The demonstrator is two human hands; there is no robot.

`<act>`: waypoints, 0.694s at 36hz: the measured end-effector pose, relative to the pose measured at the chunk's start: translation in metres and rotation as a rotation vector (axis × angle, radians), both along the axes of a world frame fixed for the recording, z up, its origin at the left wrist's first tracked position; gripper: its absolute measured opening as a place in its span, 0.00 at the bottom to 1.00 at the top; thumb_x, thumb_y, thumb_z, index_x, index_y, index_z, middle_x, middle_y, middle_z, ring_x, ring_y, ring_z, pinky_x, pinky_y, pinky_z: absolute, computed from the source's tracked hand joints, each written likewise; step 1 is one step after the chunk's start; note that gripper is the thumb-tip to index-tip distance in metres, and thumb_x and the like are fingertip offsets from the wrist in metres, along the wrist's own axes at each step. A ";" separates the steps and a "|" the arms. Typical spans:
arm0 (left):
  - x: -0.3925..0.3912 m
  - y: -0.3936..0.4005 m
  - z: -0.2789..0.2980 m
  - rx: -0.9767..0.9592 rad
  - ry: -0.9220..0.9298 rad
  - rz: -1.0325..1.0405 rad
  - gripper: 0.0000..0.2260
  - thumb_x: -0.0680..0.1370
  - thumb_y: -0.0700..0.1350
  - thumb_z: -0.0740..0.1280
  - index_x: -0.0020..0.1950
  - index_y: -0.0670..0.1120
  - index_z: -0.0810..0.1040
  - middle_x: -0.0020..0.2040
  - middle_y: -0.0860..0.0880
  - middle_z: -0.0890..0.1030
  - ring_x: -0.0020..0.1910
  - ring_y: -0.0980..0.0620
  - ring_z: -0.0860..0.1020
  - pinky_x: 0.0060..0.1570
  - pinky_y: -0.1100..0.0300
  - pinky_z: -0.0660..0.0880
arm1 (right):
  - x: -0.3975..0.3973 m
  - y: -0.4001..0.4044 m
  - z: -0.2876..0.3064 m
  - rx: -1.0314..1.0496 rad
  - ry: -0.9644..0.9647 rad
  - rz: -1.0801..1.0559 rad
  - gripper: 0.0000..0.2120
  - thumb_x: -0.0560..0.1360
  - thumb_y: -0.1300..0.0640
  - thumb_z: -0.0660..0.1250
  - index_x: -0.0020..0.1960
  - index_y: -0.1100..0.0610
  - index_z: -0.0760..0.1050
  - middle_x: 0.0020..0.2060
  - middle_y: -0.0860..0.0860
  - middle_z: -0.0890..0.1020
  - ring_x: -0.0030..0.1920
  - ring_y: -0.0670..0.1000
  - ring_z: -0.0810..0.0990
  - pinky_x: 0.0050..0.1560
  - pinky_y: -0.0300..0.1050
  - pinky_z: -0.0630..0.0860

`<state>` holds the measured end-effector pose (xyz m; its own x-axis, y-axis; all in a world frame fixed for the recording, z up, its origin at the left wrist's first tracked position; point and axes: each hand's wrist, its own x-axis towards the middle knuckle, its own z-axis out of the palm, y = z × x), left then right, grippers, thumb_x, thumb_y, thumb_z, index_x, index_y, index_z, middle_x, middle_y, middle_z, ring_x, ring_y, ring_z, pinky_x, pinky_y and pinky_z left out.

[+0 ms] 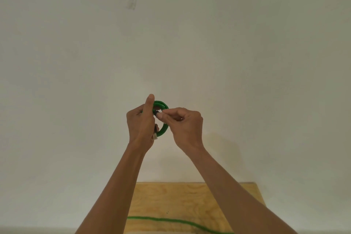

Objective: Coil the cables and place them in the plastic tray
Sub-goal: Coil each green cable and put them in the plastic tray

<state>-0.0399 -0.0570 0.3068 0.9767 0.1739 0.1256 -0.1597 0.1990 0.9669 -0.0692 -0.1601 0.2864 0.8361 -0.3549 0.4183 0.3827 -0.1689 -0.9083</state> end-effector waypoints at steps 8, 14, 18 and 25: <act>0.004 0.008 0.001 0.027 -0.035 -0.029 0.20 0.77 0.55 0.71 0.38 0.39 0.84 0.26 0.45 0.74 0.22 0.47 0.64 0.23 0.60 0.66 | 0.002 0.012 -0.001 -0.010 0.004 -0.040 0.10 0.67 0.54 0.80 0.45 0.58 0.86 0.37 0.49 0.86 0.35 0.38 0.80 0.38 0.27 0.73; 0.005 0.013 -0.002 -0.019 -0.012 -0.088 0.18 0.77 0.55 0.71 0.39 0.40 0.84 0.27 0.44 0.73 0.20 0.50 0.66 0.22 0.61 0.66 | 0.010 0.013 -0.008 -0.022 0.162 -0.006 0.22 0.69 0.45 0.78 0.57 0.51 0.76 0.46 0.48 0.81 0.40 0.45 0.80 0.39 0.33 0.78; 0.004 0.009 -0.002 -0.012 -0.034 -0.115 0.22 0.76 0.54 0.72 0.38 0.35 0.81 0.30 0.41 0.72 0.21 0.47 0.67 0.24 0.60 0.68 | 0.010 0.017 -0.012 0.042 0.168 0.117 0.11 0.75 0.50 0.73 0.48 0.58 0.79 0.38 0.57 0.84 0.39 0.58 0.85 0.42 0.57 0.84; 0.003 0.011 -0.004 0.007 -0.041 -0.116 0.18 0.77 0.53 0.72 0.37 0.39 0.83 0.27 0.45 0.74 0.21 0.49 0.67 0.23 0.60 0.68 | 0.011 0.011 -0.010 -0.098 0.147 0.066 0.12 0.72 0.42 0.73 0.52 0.45 0.78 0.43 0.42 0.83 0.43 0.49 0.83 0.42 0.55 0.83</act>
<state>-0.0368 -0.0459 0.3024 0.9844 0.0587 0.1661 -0.1749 0.2119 0.9615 -0.0582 -0.1489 0.2765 0.9111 -0.2607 0.3193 0.2598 -0.2383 -0.9358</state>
